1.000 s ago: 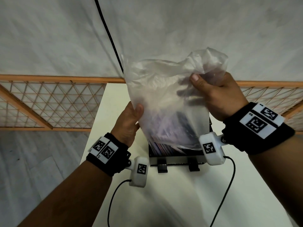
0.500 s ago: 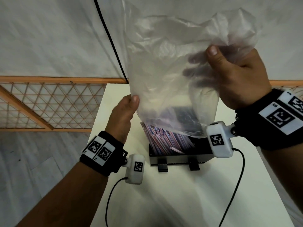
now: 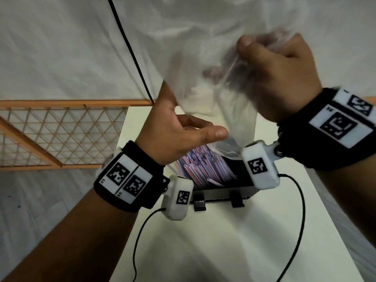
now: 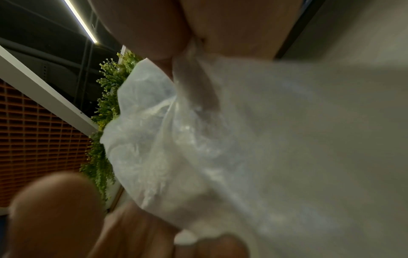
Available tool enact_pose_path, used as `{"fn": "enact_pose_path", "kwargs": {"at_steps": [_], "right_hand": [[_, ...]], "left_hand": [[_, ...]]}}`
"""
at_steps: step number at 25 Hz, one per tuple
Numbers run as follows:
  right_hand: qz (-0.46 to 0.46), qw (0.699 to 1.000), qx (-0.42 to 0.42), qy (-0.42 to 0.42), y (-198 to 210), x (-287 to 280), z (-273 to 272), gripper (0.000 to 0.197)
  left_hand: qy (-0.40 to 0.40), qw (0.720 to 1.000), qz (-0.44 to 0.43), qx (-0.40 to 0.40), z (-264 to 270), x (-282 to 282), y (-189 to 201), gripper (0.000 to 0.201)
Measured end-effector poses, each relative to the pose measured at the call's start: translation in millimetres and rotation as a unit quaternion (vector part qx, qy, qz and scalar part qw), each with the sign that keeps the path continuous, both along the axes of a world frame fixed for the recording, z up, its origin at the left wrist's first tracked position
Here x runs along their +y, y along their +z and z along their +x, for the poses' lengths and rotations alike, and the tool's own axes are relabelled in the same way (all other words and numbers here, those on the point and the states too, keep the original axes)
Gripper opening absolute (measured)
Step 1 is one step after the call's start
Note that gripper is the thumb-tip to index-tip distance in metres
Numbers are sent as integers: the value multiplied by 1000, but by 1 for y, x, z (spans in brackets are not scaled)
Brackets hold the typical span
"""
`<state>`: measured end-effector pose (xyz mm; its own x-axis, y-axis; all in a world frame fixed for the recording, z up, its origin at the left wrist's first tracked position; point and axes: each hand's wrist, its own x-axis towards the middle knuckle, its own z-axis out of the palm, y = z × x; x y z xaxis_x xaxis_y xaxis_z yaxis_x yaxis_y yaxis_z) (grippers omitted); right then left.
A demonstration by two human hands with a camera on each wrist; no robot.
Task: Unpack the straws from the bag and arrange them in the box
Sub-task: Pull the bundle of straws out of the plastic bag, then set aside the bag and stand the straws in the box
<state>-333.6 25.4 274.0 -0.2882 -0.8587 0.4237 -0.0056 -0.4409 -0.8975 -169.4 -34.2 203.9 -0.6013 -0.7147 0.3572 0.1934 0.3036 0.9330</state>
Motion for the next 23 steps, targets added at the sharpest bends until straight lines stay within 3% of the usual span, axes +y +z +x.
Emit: {"fn": "enact_pose_path", "kwargs": {"at_steps": [2, 4, 5, 7, 9, 10, 11, 13, 15, 16, 17, 19, 22, 23], "right_hand": [[51, 993, 104, -26, -9, -5, 8, 28], [70, 966, 239, -76, -19, -6, 9, 19], [60, 949, 287, -112, -19, -3, 7, 33], [-1, 923, 351, -157, -12, 7, 0, 80], [-54, 898, 425, -94, -4, 18, -2, 112], [-61, 880, 470, -41, -5, 21, 0, 115], [-56, 858, 511, -8, -9, 22, 4, 109], [-48, 839, 542, -29, -22, 16, 11, 77], [-29, 857, 507, -83, -30, 8, 12, 31], [-7, 871, 482, -95, -30, 5, 12, 19], [14, 880, 465, -96, -29, 2, 12, 17], [47, 891, 449, -57, -27, -1, 14, 20], [87, 927, 361, 51, -28, 1, 21, 19], [97, 939, 323, 64, -30, 3, 18, 26]], "left_hand": [[41, 998, -53, -5, -7, 4, 3, 60], [78, 995, -67, 17, -5, 6, 6, 34], [97, 993, -59, 28, -1, 5, 8, 27], [134, 990, -23, 40, 11, 2, 9, 27], [152, 988, 13, 31, 18, -1, 13, 27], [142, 989, 22, 31, 19, -1, 13, 24], [116, 992, 29, 45, 19, 1, 15, 22], [43, 994, 34, 93, 21, 4, 15, 46], [-19, 995, 14, 92, 28, 5, 12, 83], [-19, 998, -29, 53, 31, 5, 9, 93], [13, 996, -90, -1, 32, 6, 8, 91], [90, 979, -172, -57, 28, 8, 7, 56], [151, 975, -161, -16, 32, 1, 6, 19], [196, 970, -146, -24, 37, -6, 3, 11]]}}
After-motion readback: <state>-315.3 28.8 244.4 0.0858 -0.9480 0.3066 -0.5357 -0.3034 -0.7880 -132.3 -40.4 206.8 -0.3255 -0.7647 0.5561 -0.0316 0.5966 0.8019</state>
